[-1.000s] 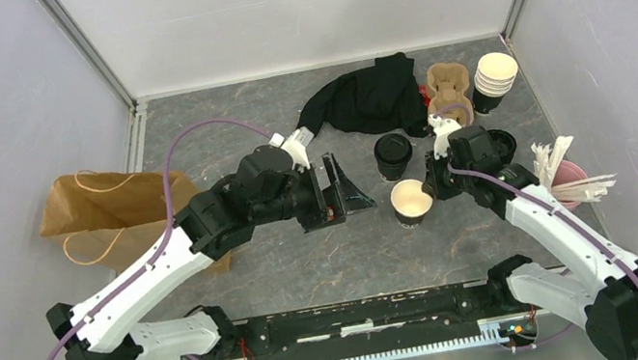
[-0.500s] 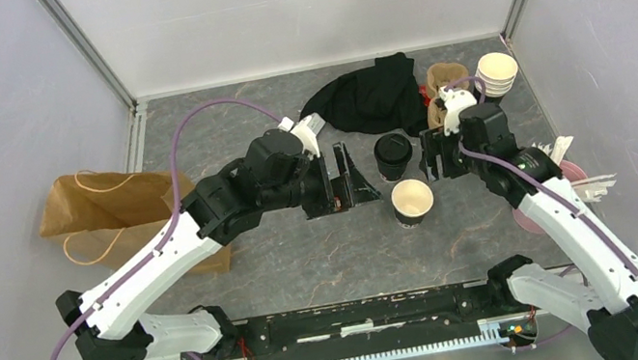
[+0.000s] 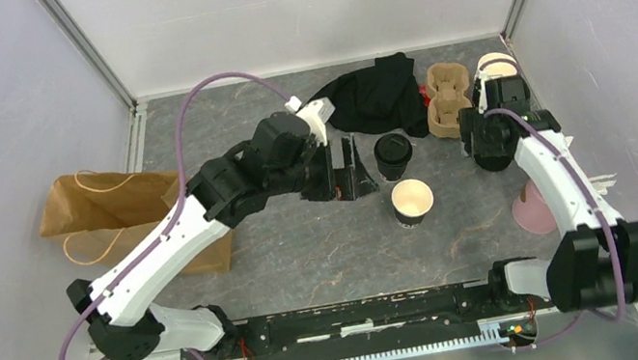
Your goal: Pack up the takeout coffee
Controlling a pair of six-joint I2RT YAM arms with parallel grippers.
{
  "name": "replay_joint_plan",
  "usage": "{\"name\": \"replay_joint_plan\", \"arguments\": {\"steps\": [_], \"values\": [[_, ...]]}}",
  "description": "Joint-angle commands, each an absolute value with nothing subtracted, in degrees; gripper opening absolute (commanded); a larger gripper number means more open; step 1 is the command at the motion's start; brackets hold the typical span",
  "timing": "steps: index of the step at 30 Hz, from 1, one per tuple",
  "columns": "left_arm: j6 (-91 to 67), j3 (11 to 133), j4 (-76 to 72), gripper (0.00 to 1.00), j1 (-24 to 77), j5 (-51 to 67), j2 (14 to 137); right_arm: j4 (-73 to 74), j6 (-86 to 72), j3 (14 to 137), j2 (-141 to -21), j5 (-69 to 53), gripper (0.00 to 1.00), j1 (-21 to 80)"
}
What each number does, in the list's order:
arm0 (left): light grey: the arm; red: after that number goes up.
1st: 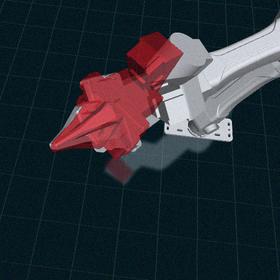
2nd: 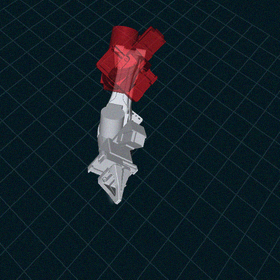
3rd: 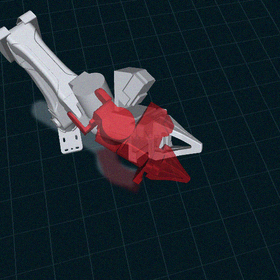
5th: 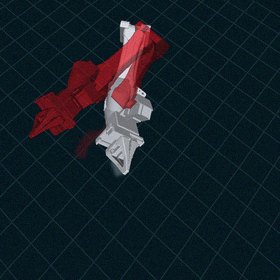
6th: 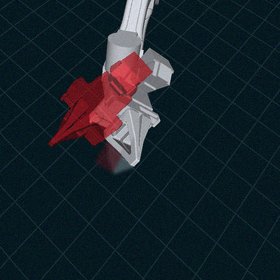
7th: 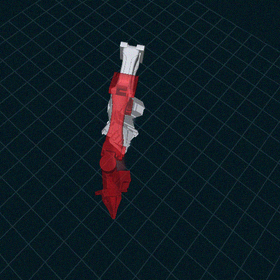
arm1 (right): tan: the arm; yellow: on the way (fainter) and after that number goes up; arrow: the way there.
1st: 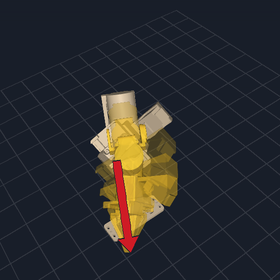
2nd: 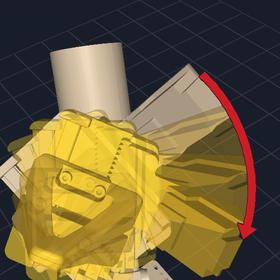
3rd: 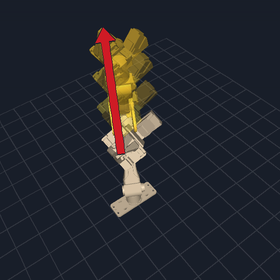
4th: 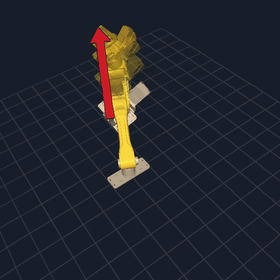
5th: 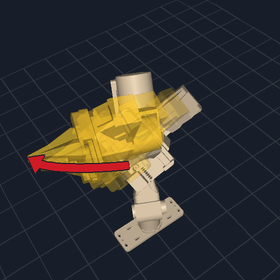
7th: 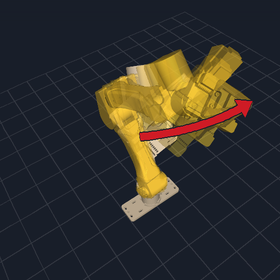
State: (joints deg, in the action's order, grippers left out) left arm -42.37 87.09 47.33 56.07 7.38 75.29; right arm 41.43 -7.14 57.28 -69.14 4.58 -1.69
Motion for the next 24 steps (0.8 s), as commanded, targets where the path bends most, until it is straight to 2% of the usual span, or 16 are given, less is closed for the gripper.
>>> {"name": "replay_joint_plan", "arguments": {"steps": [1,5,9,14,17,21,24], "values": [[-28.1,94.5,50.0,0.99,54.3,5.7,80.2,40.8,-4.9,64.0,-75.2,7.4,0.73,-1.8],[-20.4,99.9,52.0,0.99,50.0,11.8,87.2,42.1,-2.7,67.9,-80.7,8.7,0.64,-2.3],[-16.0,103.2,52.7,0.98,47.2,14.3,91.2,42.7,-0.5,69.7,-83.9,8.8,0.63,-2.6],[-18.1,105.7,52.3,0.97,44.6,19.1,93.2,42.2,-0.5,70.0,-86.6,7.4,0.61,-3.0],[-19.9,101.9,49.1,0.98,44.5,18.8,90.6,39.4,-0.6,67.4,-87.9,5.5,0.59,-3.6],[-17.3,109.9,56.3,0.98,44.0,17.8,92.9,37.3,-1.8,66.1,-88.8,0.2,0.57,-4.0],[-18.2,109.4,55.8,0.98,44.0,19.4,93.5,36.2,-1.5,66.2,-89.7,2.4,0.5,-4.3]]}}
